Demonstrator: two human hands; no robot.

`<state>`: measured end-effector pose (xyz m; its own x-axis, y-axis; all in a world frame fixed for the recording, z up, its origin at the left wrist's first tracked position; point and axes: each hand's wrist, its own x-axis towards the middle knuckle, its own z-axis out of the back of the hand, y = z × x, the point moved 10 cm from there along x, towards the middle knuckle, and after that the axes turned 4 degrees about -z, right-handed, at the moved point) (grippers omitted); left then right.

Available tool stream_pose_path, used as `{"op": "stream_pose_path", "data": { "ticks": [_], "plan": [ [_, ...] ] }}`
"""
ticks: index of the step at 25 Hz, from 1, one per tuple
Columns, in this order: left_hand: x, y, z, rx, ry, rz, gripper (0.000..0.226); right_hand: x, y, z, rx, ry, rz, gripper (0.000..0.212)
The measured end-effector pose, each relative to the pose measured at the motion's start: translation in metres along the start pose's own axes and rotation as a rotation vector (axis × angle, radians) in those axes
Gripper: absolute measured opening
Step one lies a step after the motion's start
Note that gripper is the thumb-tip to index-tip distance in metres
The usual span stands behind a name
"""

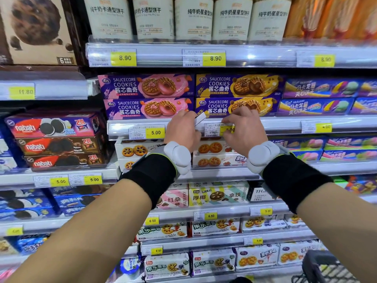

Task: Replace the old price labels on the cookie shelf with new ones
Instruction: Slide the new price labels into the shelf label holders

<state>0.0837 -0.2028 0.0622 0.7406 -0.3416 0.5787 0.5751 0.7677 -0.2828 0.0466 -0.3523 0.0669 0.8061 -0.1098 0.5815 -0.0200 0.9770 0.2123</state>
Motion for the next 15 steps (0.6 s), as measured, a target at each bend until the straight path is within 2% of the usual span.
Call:
{"op": "stream_pose_path", "data": {
  "ticks": [5,10,12,15],
  "plan": [
    [-0.01,0.01,0.008,-0.129,-0.062,0.053,0.022,-0.008,0.0,-0.007,0.009,0.029,-0.015,0.039],
    [-0.034,0.037,0.012,-0.375,-0.063,0.28,0.016,-0.017,0.007,-0.009,0.059,0.029,-0.042,0.037],
    [-0.044,0.051,0.006,-0.468,-0.042,0.389,0.021,-0.021,0.015,-0.012,0.097,0.028,-0.041,0.035],
    [-0.057,0.063,-0.003,-0.648,-0.02,0.448,0.036,-0.026,0.029,-0.019,0.142,0.059,-0.034,0.033]
  ]
}}
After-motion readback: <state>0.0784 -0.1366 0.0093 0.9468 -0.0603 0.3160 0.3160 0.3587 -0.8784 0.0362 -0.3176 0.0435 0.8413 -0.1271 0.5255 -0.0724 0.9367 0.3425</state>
